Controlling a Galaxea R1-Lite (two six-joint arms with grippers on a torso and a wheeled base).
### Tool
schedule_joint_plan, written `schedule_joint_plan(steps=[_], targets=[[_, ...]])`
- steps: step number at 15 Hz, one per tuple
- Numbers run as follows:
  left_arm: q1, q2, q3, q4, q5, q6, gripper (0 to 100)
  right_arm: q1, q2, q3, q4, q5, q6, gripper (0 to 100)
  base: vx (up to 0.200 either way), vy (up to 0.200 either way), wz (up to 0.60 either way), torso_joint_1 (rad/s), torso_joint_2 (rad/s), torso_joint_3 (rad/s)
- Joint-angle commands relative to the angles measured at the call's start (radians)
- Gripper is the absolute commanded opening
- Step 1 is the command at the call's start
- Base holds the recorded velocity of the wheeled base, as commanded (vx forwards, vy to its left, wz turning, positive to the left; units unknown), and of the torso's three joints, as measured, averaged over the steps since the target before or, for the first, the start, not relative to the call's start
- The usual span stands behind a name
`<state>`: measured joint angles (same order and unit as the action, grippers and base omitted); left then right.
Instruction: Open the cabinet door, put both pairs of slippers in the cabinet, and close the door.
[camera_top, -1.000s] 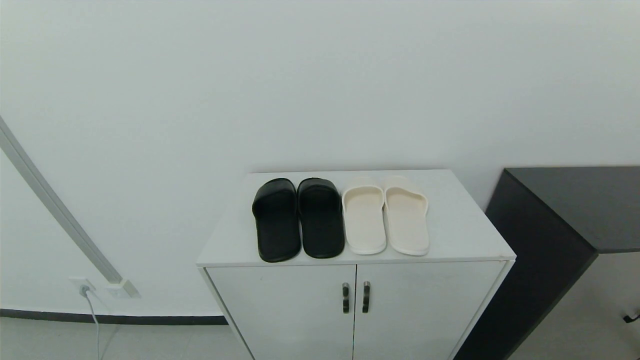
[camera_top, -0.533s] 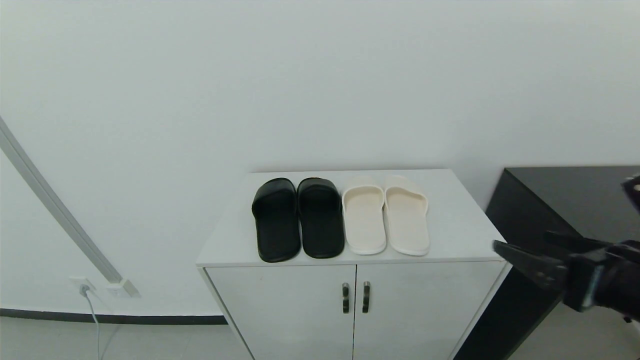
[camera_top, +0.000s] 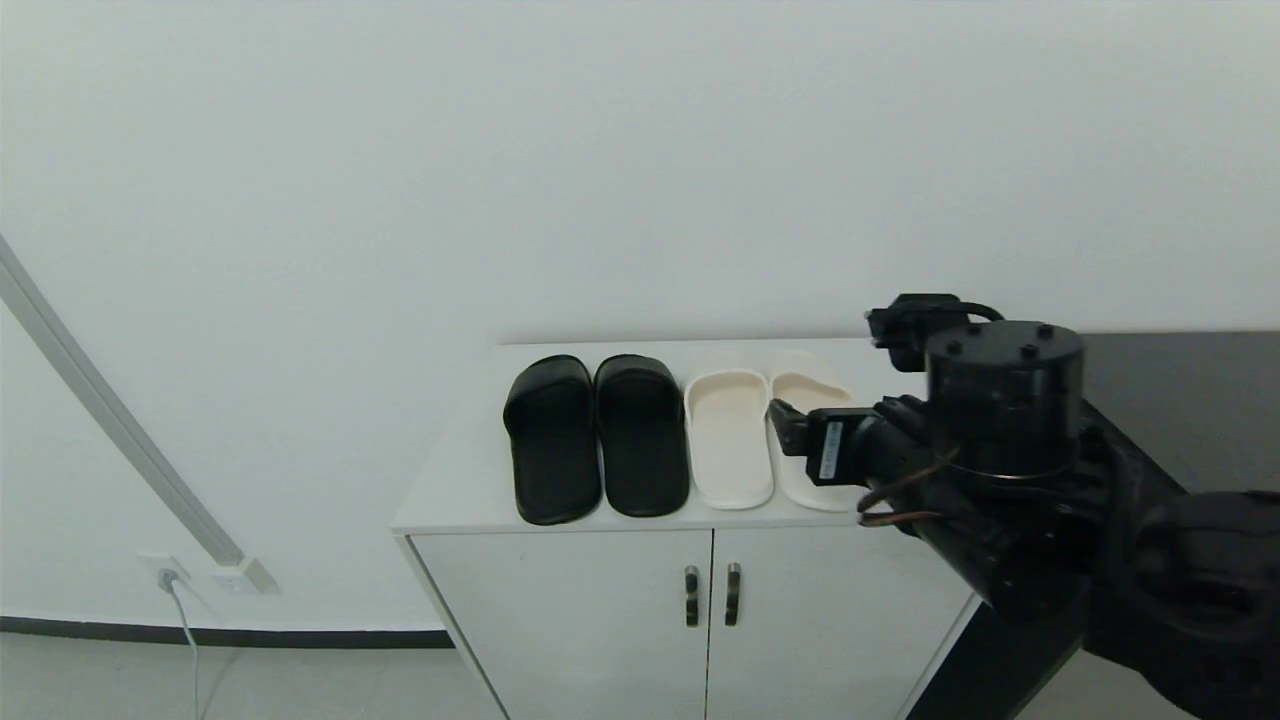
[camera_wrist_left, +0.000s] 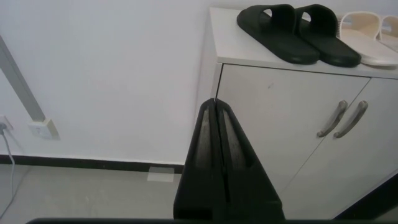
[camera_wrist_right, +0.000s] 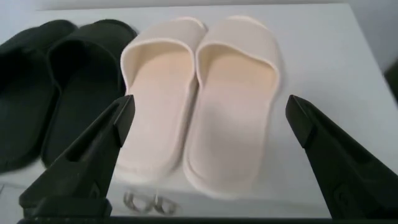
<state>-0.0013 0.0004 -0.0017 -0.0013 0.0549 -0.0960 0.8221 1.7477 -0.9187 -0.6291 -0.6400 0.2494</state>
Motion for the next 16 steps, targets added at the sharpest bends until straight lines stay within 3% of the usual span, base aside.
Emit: schedule_joint_plan(steps=[1,16], targets=[[0.000,0.000,0.000,0.000,0.000,-0.001,0,-0.008,0.156,-0.106,-0.004,-0.017,-0.013,100,0.000,0.000,0.00,0.000,0.00,0.000],[0.000,0.001,0.000,0.000,0.000,-0.001,0,-0.136,0.487,-0.514,0.032,-0.018,-0.091,100,0.000,0.000,0.00,0.000,0.00,0.000]])
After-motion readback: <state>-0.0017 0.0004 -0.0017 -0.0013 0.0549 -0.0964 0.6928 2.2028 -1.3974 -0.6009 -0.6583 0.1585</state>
